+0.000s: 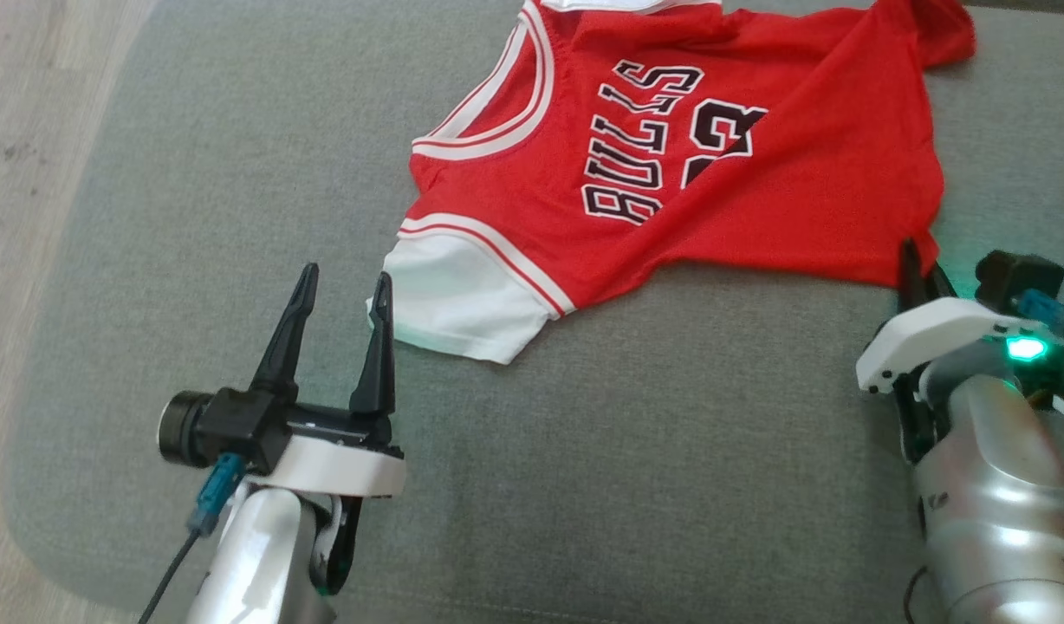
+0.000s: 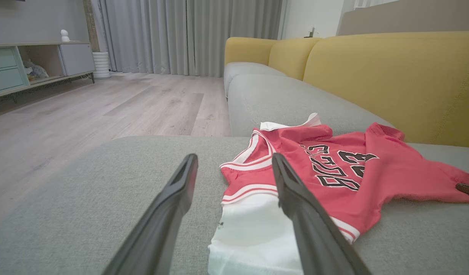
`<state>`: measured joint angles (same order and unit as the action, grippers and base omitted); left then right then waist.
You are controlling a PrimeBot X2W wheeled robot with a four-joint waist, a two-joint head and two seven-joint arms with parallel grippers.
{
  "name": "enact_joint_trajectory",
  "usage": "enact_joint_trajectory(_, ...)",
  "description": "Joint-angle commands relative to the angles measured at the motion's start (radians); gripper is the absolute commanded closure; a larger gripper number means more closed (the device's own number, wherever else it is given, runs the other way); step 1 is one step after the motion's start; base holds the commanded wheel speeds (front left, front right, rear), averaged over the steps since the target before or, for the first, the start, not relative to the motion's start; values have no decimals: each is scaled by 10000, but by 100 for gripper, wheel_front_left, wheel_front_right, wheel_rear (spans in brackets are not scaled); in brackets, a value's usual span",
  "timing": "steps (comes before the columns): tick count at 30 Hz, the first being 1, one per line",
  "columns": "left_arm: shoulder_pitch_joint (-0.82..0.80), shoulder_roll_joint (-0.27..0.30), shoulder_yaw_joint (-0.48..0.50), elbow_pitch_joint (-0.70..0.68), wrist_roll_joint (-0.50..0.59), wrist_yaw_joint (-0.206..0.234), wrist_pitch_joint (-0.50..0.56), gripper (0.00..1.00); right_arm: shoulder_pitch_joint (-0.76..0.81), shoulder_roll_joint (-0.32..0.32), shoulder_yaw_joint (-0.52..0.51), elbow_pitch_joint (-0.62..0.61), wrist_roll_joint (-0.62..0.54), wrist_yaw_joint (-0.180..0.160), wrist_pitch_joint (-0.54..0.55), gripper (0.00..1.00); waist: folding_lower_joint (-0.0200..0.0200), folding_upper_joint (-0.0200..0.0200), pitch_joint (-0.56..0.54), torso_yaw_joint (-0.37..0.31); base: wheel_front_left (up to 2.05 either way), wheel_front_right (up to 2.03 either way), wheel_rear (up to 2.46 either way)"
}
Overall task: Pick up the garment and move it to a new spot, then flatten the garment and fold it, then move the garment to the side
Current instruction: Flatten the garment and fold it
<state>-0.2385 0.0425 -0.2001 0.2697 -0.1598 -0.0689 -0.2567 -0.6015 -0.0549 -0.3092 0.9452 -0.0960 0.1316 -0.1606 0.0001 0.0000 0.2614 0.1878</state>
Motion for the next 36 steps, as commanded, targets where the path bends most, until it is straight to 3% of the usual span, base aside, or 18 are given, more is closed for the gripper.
enact_joint_trajectory(1,-291,79,280,-271,-8,82,-51,0,-27,47,34,-67,-189,-9,-175,100,-1,0,-85,-81,0,0,0)
enact_joint_trajectory(10,-79,78,391,-207,36,128,-51,0,206,47,-1291,-111,-1112,-9,-752,100,-1,0,-633,-612,0,0,0)
enact_joint_trajectory(11,-59,78,397,-202,44,131,-51,0,216,47,-1272,-92,-1107,-9,-800,56,-1,0,-690,-668,0,0,0)
enact_joint_trajectory(12,-41,78,396,-191,53,130,-51,0,207,47,-1230,-49,-992,-9,-848,0,-1,0,-740,-709,0,0,0)
enact_joint_trajectory(17,44,78,427,-119,104,125,-51,0,320,47,-322,-330,-106,-9,-998,0,-1,0,-971,-861,0,0,0)
enact_joint_trajectory(23,254,119,536,44,179,83,-51,0,1812,47,1832,-2750,1828,-9,-1008,0,-1,0,-1142,-1116,0,0,0)
enact_joint_trajectory(27,317,189,533,476,199,24,-51,0,2976,47,2753,-4463,2431,-9,-1010,0,-1,0,-1091,-1339,0,0,0)
enact_joint_trajectory(36,-351,554,481,2509,326,159,693,0,3861,47,3322,-5976,2656,-9,-1011,0,-1,0,-717,-1720,0,0,0)
